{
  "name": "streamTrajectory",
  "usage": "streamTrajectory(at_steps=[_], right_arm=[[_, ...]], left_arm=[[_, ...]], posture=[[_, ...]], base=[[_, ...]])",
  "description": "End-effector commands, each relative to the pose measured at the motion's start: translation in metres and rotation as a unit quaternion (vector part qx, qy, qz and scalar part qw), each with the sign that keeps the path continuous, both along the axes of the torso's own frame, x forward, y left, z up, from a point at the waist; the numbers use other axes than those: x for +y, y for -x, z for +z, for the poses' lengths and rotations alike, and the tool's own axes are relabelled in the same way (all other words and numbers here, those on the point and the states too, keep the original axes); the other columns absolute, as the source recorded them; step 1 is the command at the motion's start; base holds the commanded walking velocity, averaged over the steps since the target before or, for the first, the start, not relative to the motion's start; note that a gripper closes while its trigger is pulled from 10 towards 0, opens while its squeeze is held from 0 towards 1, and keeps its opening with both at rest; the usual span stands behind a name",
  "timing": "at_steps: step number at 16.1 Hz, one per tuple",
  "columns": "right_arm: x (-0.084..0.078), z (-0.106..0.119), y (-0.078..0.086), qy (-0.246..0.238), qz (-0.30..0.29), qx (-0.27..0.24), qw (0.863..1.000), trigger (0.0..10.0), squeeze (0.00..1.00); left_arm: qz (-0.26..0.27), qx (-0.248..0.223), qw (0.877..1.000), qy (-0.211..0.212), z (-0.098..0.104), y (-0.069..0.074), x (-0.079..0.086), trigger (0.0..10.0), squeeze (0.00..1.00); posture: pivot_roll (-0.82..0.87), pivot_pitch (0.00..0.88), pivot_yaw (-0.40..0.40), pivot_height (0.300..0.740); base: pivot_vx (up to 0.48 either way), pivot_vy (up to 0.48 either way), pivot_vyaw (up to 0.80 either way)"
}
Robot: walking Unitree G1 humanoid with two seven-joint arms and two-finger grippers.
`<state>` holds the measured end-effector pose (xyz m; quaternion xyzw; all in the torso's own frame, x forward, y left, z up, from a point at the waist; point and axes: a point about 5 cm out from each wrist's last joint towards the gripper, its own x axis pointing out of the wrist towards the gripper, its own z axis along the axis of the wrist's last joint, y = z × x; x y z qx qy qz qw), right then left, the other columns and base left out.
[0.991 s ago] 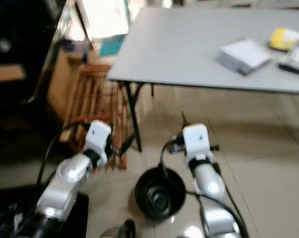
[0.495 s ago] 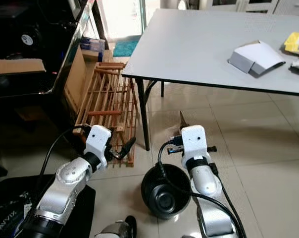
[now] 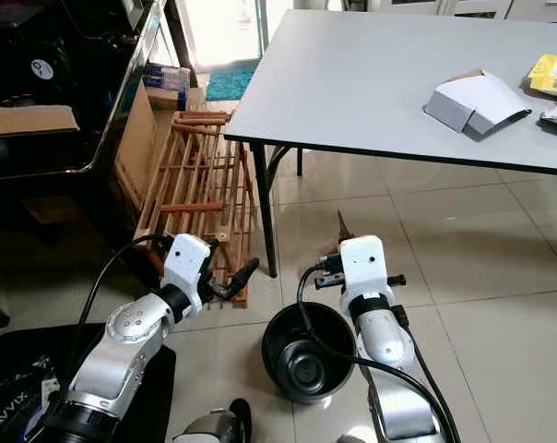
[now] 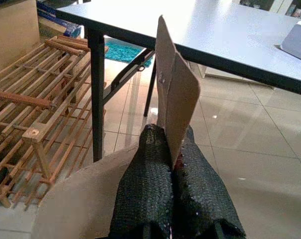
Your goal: Picking trash to rubbish bin
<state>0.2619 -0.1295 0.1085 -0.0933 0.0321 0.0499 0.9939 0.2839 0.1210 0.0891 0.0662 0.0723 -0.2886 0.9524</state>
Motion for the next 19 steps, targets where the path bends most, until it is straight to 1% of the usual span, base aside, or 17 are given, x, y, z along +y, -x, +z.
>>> streamTrajectory(at_steps=[1, 2, 3, 5, 6, 8, 9, 11, 12, 14, 17, 18, 19], right_arm=[[-0.001, -0.005, 0.001, -0.001, -0.007, 0.013, 1.000, 10.0, 0.00], [-0.001, -0.005, 0.001, -0.002, -0.007, 0.014, 1.000, 10.0, 0.00], [-0.003, -0.012, 0.003, -0.005, -0.012, 0.033, 0.999, 10.0, 0.00], [-0.008, -0.020, 0.004, -0.009, -0.026, 0.055, 0.998, 10.0, 0.00], [-0.013, -0.025, 0.004, -0.018, -0.041, 0.070, 0.997, 10.0, 0.00], [-0.017, -0.028, 0.005, -0.022, -0.054, 0.081, 0.995, 10.0, 0.00], [-0.021, -0.037, 0.009, -0.030, -0.079, 0.110, 0.990, 10.0, 0.00], [-0.022, -0.043, 0.013, -0.040, -0.093, 0.133, 0.986, 10.0, 0.00], [-0.023, -0.051, 0.018, -0.051, -0.110, 0.162, 0.979, 10.0, 0.00], [-0.024, -0.062, 0.025, -0.071, -0.126, 0.194, 0.970, 10.0, 0.00], [-0.024, -0.066, 0.031, -0.073, -0.132, 0.203, 0.968, 10.0, 0.00], [-0.023, -0.066, 0.033, -0.073, -0.134, 0.206, 0.967, 10.0, 0.00], [-0.023, -0.068, 0.038, -0.074, -0.141, 0.214, 0.964, 10.0, 0.00]], left_arm=[[-0.015, 0.004, 1.000, -0.001, -0.003, 0.004, 0.002, 10.0, 0.00], [-0.018, 0.006, 1.000, -0.001, -0.004, 0.005, 0.003, 10.0, 0.00], [-0.034, 0.025, 0.999, -0.008, -0.012, 0.011, 0.010, 10.0, 0.00], [-0.037, 0.031, 0.999, -0.019, -0.015, 0.014, 0.016, 10.0, 0.00], [-0.035, 0.032, 0.999, -0.026, -0.016, 0.015, 0.018, 10.0, 0.00], [-0.033, 0.034, 0.999, -0.021, -0.016, 0.016, 0.018, 10.0, 0.00], [-0.040, 0.036, 0.998, -0.018, -0.016, 0.019, 0.014, 10.0, 0.00], [-0.046, 0.039, 0.998, -0.017, -0.017, 0.022, 0.012, 10.0, 0.00], [-0.050, 0.041, 0.998, -0.017, -0.018, 0.024, 0.012, 10.0, 0.00], [-0.056, 0.042, 0.997, -0.018, -0.018, 0.027, 0.010, 10.0, 0.00], [-0.068, 0.048, 0.996, -0.018, -0.019, 0.032, 0.008, 10.0, 0.00], [-0.072, 0.050, 0.996, -0.019, -0.019, 0.035, 0.008, 10.0, 0.00], [-0.081, 0.054, 0.995, -0.020, -0.018, 0.040, 0.007, 10.0, 0.00]], posture=[[-0.02, 0.146, 0.057, 0.740], [-0.02, 0.146, 0.057, 0.740], [-0.02, 0.159, 0.058, 0.740], [-0.01, 0.173, 0.061, 0.740], [-0.01, 0.190, 0.065, 0.740], [-0.02, 0.205, 0.064, 0.740], [-0.02, 0.218, 0.065, 0.740], [-0.02, 0.224, 0.067, 0.740], [-0.02, 0.231, 0.072, 0.740], [-0.02, 0.245, 0.079, 0.740], [-0.02, 0.271, 0.091, 0.740], [-0.02, 0.291, 0.097, 0.740], [-0.01, 0.319, 0.104, 0.740]], base=[[0.000, 0.000, 0.00], [0.000, 0.000, 0.00], [0.000, 0.000, 0.00], [0.000, 0.000, 0.00], [0.000, 0.000, 0.00], [0.000, 0.000, 0.00], [0.000, 0.000, 0.00], [0.000, 0.000, 0.00], [0.000, 0.000, 0.00], [0.000, 0.000, 0.00], [0.000, 0.000, 0.00], [0.000, 0.000, 0.00], [0.000, 0.000, 0.00]])
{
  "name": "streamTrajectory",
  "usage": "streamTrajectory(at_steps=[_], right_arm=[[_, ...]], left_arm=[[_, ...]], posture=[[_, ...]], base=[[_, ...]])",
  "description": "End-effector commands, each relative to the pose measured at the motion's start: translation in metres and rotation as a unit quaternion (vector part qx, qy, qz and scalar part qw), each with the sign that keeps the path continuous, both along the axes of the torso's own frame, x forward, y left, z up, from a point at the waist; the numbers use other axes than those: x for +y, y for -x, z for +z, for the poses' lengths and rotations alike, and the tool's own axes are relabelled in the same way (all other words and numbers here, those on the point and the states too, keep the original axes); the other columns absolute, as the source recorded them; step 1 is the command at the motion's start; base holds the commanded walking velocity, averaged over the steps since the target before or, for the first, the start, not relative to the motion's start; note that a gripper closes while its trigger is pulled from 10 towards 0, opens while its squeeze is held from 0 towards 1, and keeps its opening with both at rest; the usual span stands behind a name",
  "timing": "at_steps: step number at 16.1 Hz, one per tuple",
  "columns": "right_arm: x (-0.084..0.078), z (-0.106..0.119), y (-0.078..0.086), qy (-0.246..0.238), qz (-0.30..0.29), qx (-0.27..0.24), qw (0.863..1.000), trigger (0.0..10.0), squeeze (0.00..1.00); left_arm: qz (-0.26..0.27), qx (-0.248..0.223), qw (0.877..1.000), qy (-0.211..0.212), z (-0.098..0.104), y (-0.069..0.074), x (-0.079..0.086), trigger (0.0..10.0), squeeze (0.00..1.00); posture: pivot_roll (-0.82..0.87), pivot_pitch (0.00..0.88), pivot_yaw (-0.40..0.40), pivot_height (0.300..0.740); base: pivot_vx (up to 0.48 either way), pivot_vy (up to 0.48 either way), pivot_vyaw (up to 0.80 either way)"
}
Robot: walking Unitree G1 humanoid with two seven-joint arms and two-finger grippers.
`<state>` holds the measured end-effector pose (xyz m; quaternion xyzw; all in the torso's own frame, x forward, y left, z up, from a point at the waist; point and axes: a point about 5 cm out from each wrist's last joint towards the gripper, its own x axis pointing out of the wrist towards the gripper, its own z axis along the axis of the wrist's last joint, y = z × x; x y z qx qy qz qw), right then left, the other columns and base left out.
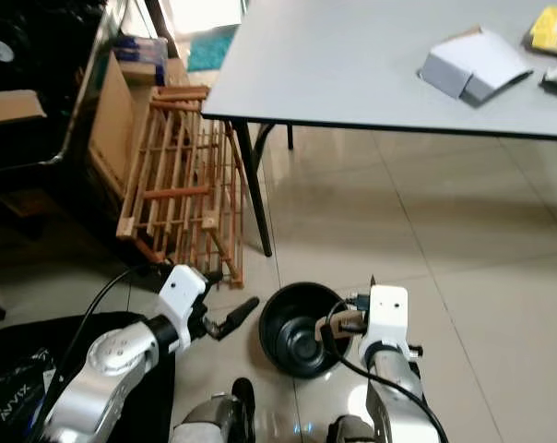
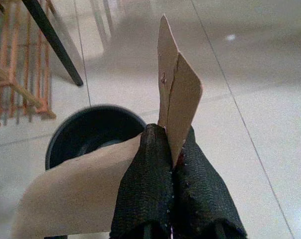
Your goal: Picking trash to rubbish bin
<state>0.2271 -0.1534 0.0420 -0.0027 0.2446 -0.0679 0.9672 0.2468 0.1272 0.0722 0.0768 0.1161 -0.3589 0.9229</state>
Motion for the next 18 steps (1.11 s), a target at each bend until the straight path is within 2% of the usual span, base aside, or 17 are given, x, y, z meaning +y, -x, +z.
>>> streamTrajectory(at_steps=[1, 5, 11, 16, 18], right_arm=[[0.002, -0.003, 0.007, -0.003, -0.010, 0.018, 1.000, 10.0, 0.00], [0.002, -0.004, 0.012, -0.005, -0.023, 0.026, 0.999, 10.0, 0.00], [-0.001, -0.003, 0.013, -0.006, -0.029, 0.028, 0.999, 10.0, 0.00], [-0.006, -0.002, 0.005, -0.005, -0.030, 0.025, 0.999, 10.0, 0.00], [-0.006, 0.002, -0.003, -0.005, -0.027, 0.016, 1.000, 10.0, 0.00]], left_arm=[[-0.016, 0.013, 1.000, -0.002, -0.001, 0.008, 0.000, 10.0, 0.00], [-0.032, 0.026, 0.999, -0.003, 0.000, 0.016, -0.001, 10.0, 0.00], [-0.102, 0.041, 0.994, 0.006, 0.005, 0.021, -0.007, 10.0, 0.00], [-0.119, 0.032, 0.992, -0.037, 0.002, 0.022, -0.005, 10.0, 0.00], [-0.096, 0.033, 0.993, -0.052, -0.008, 0.020, -0.001, 10.0, 0.00]], posture=[[-0.01, 0.338, 0.111, 0.740], [-0.01, 0.372, 0.129, 0.740], [-0.03, 0.372, 0.134, 0.740], [-0.01, 0.392, 0.144, 0.740], [-0.01, 0.391, 0.145, 0.740]], base=[[0.000, 0.000, 0.00], [0.000, 0.000, 0.00], [0.000, 0.000, 0.00], [0.000, 0.000, 0.00], [0.000, 0.000, 0.00]])
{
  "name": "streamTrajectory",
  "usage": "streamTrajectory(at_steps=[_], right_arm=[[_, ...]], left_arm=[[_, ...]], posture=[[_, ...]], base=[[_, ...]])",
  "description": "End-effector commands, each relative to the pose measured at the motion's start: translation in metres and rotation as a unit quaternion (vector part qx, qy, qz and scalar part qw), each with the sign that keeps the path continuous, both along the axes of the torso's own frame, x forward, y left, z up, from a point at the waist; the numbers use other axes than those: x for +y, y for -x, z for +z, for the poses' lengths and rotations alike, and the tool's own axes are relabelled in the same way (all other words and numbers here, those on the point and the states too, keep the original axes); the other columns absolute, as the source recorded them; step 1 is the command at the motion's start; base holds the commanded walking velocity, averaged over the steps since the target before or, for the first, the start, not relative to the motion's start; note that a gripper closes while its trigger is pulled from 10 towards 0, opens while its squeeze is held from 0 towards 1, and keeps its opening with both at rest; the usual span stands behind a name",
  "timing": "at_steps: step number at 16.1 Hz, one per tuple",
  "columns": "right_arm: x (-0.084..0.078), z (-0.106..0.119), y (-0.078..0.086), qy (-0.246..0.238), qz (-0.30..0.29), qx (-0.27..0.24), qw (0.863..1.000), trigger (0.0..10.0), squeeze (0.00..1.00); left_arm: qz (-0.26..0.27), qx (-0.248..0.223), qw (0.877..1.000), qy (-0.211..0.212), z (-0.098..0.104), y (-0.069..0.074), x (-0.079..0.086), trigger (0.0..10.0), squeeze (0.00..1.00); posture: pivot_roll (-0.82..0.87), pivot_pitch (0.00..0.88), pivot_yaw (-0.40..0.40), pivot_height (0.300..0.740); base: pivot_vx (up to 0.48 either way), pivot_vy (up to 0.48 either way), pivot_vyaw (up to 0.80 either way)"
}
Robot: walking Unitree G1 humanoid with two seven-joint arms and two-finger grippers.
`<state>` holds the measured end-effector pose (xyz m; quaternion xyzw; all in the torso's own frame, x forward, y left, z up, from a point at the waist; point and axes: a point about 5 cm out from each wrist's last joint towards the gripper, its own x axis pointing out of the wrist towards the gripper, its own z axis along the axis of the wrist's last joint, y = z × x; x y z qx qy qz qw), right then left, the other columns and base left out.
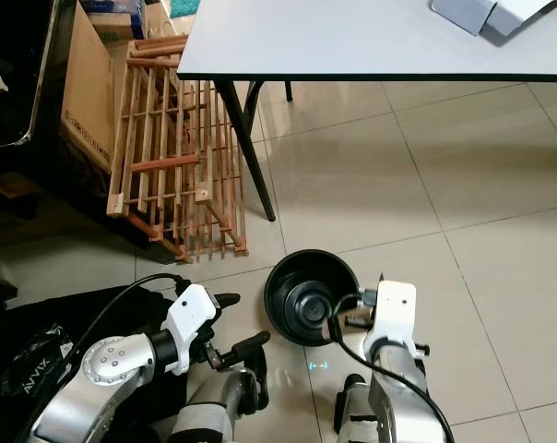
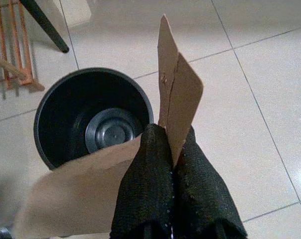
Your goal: Picking trash to rubbish bin
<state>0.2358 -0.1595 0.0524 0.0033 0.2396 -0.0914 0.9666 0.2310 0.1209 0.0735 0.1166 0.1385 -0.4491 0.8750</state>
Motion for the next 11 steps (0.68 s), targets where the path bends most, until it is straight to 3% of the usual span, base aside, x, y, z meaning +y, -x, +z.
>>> streamTrajectory(at_steps=[1, 6, 11], right_arm=[[0.000, -0.008, 0.005, -0.006, -0.002, 0.019, 1.000, 10.0, 0.00], [0.006, -0.002, 0.001, 0.004, 0.017, 0.003, 1.000, 10.0, 0.00], [0.006, -0.002, -0.006, 0.017, 0.026, -0.001, 1.000, 10.0, 0.00]], left_arm=[[0.010, 0.010, 1.000, -0.022, -0.011, 0.003, 0.006, 10.0, 0.00], [0.025, 0.012, 0.998, -0.064, -0.031, 0.004, 0.013, 10.0, 0.00], [0.024, 0.016, 0.997, -0.068, -0.038, 0.009, 0.016, 10.0, 0.00]], posture=[[-0.01, 0.391, 0.145, 0.740], [-0.02, 0.387, 0.136, 0.740], [-0.01, 0.393, 0.136, 0.740]], base=[[0.000, 0.000, 0.00], [0.000, 0.000, 0.00], [0.000, 0.000, 0.00]])
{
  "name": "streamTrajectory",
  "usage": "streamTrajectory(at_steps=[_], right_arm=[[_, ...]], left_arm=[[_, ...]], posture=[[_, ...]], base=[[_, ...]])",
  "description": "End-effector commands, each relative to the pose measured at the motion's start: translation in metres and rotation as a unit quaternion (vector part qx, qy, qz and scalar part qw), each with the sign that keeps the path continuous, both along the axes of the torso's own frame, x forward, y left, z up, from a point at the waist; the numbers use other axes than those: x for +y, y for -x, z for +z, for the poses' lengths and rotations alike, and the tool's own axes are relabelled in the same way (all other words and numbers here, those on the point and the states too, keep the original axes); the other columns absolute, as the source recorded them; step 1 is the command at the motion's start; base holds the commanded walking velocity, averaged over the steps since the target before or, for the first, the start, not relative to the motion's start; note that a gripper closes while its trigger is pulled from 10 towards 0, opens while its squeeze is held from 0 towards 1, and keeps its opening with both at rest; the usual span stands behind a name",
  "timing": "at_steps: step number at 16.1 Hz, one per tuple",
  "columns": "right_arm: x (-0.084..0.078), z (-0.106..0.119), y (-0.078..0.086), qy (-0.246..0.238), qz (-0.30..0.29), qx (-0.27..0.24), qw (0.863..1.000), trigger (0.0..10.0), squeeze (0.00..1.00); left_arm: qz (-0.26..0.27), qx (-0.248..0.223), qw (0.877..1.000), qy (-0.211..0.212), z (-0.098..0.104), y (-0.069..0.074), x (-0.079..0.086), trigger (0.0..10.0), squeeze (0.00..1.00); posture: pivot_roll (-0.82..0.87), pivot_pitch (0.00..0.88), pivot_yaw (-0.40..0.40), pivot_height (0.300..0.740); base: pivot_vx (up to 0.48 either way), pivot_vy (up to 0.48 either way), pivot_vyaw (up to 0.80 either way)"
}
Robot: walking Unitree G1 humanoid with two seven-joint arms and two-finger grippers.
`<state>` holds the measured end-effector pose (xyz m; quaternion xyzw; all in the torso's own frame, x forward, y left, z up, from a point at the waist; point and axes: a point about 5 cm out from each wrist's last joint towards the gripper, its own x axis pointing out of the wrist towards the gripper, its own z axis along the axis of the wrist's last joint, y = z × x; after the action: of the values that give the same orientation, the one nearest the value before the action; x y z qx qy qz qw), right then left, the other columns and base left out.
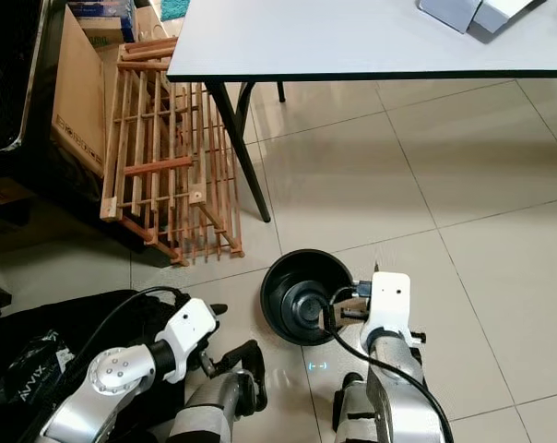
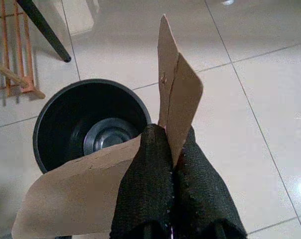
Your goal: Picking trash to rubbish bin
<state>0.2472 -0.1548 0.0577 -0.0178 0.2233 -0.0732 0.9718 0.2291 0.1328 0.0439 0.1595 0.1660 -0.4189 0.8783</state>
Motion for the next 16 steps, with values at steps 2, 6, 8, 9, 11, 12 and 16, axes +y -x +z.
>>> streamTrajectory(at_steps=[2, 6, 8, 9, 11, 12, 16], right_arm=[[0.001, -0.011, -0.001, -0.011, -0.006, 0.021, 1.000, 10.0, 0.00], [0.005, -0.023, -0.008, -0.016, 0.005, 0.040, 0.999, 10.0, 0.00], [0.007, -0.030, -0.015, -0.017, 0.009, 0.053, 0.998, 10.0, 0.00], [0.007, -0.032, -0.018, -0.014, 0.010, 0.055, 0.998, 10.0, 0.00], [0.008, -0.034, -0.025, -0.004, 0.013, 0.056, 0.998, 10.0, 0.00], [0.009, -0.036, -0.028, 0.002, 0.014, 0.058, 0.998, 10.0, 0.00], [0.011, -0.049, -0.033, 0.025, 0.023, 0.070, 0.997, 10.0, 0.00]], left_arm=[[0.002, 0.012, 1.000, -0.015, -0.007, 0.011, 0.008, 10.0, 0.00], [0.010, 0.017, 1.000, -0.023, -0.004, 0.027, 0.019, 10.0, 0.00], [0.012, 0.024, 0.999, -0.026, -0.005, 0.035, 0.023, 10.0, 0.00], [0.012, 0.026, 0.999, -0.026, -0.005, 0.037, 0.024, 10.0, 0.00], [0.013, 0.027, 0.999, -0.026, -0.004, 0.039, 0.023, 10.0, 0.00], [0.013, 0.028, 0.999, -0.026, -0.003, 0.040, 0.024, 10.0, 0.00], [0.016, 0.032, 0.999, -0.030, 0.000, 0.044, 0.028, 10.0, 0.00]], posture=[[0.02, 0.416, 0.138, 0.740], [0.06, 0.468, 0.143, 0.740], [0.07, 0.485, 0.143, 0.740], [0.08, 0.490, 0.145, 0.740], [0.09, 0.494, 0.147, 0.740], [0.09, 0.496, 0.149, 0.740], [0.10, 0.501, 0.157, 0.740]], base=[[0.000, 0.000, 0.00], [0.000, 0.000, 0.00], [0.000, 0.000, 0.00], [0.000, 0.000, 0.00], [0.000, 0.000, 0.00], [0.000, 0.000, 0.00], [0.000, 0.000, 0.00]])
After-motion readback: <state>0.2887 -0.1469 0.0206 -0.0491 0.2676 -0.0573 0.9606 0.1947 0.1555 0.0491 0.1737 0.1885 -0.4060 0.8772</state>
